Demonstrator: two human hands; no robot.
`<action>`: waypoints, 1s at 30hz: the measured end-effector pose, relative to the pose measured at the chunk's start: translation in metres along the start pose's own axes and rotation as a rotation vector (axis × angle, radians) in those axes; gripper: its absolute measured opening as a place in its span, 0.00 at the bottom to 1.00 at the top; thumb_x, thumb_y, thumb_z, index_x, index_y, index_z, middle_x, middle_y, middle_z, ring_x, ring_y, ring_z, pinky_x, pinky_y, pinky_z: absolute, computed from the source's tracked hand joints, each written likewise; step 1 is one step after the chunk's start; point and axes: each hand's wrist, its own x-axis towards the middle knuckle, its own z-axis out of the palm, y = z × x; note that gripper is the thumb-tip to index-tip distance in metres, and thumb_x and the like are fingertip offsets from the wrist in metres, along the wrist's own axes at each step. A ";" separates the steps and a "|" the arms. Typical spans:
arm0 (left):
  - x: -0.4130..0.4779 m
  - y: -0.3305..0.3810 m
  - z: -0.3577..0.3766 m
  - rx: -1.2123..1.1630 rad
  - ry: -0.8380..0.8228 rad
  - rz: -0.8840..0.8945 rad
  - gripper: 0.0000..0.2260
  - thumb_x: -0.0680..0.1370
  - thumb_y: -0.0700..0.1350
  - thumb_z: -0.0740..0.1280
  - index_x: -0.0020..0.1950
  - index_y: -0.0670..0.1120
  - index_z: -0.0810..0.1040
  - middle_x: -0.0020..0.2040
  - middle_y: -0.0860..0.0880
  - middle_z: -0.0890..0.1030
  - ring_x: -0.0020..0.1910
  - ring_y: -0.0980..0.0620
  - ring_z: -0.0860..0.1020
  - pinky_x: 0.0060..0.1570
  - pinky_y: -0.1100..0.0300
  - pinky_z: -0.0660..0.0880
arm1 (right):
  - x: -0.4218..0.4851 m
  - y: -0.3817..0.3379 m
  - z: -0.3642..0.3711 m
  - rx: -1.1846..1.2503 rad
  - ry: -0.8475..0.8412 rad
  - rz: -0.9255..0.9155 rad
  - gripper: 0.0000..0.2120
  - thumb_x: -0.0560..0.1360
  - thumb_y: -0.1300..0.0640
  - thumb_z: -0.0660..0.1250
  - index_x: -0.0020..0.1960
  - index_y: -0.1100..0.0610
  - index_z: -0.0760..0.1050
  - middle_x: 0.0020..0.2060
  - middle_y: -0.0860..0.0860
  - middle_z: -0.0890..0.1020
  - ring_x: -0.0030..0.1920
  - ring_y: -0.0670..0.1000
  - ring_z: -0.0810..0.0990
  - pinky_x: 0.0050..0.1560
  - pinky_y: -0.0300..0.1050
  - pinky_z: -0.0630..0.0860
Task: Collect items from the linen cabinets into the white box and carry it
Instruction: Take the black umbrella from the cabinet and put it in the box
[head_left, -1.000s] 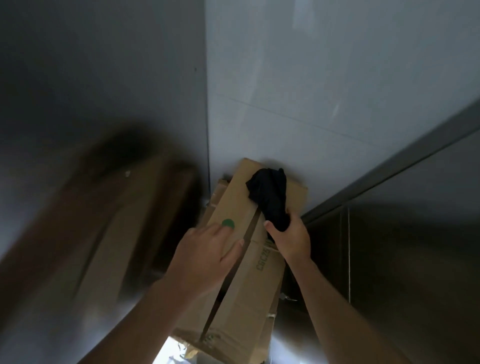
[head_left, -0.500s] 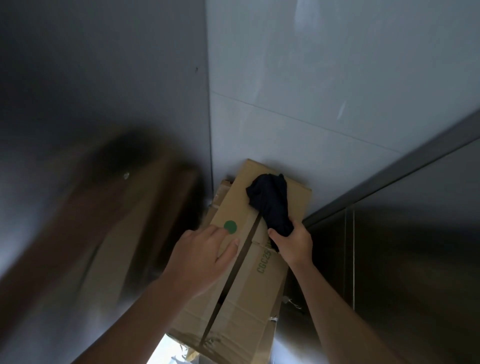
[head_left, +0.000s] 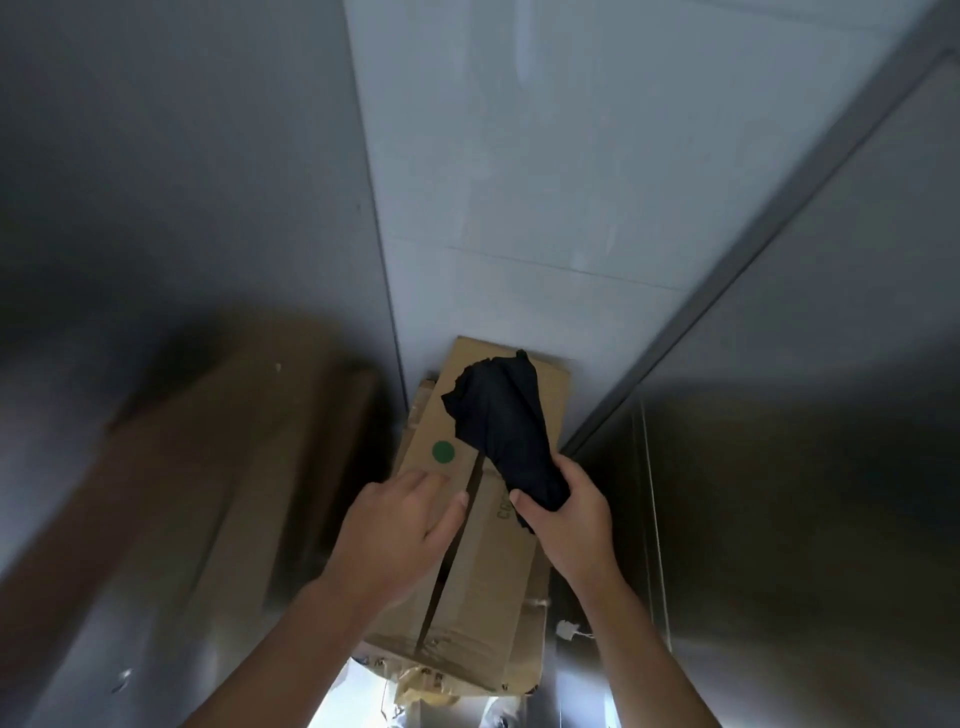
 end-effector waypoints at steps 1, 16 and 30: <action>-0.005 0.005 -0.003 0.003 -0.002 0.009 0.20 0.82 0.58 0.49 0.50 0.51 0.77 0.40 0.57 0.76 0.36 0.60 0.74 0.42 0.56 0.74 | -0.008 -0.009 -0.003 0.002 0.012 -0.019 0.29 0.70 0.51 0.79 0.54 0.20 0.71 0.52 0.32 0.81 0.53 0.36 0.81 0.49 0.33 0.79; -0.124 0.057 -0.051 0.039 0.143 0.057 0.25 0.80 0.61 0.47 0.57 0.50 0.79 0.48 0.53 0.82 0.43 0.53 0.79 0.46 0.52 0.76 | -0.148 -0.087 -0.045 -0.037 0.093 -0.204 0.27 0.70 0.50 0.78 0.53 0.21 0.70 0.52 0.30 0.80 0.53 0.34 0.80 0.46 0.25 0.75; -0.340 0.044 -0.089 0.157 0.307 -0.248 0.28 0.79 0.67 0.45 0.64 0.55 0.76 0.58 0.56 0.80 0.53 0.49 0.80 0.54 0.56 0.73 | -0.301 -0.125 -0.005 -0.094 -0.121 -0.329 0.30 0.70 0.49 0.79 0.70 0.50 0.75 0.60 0.38 0.79 0.55 0.34 0.77 0.54 0.28 0.72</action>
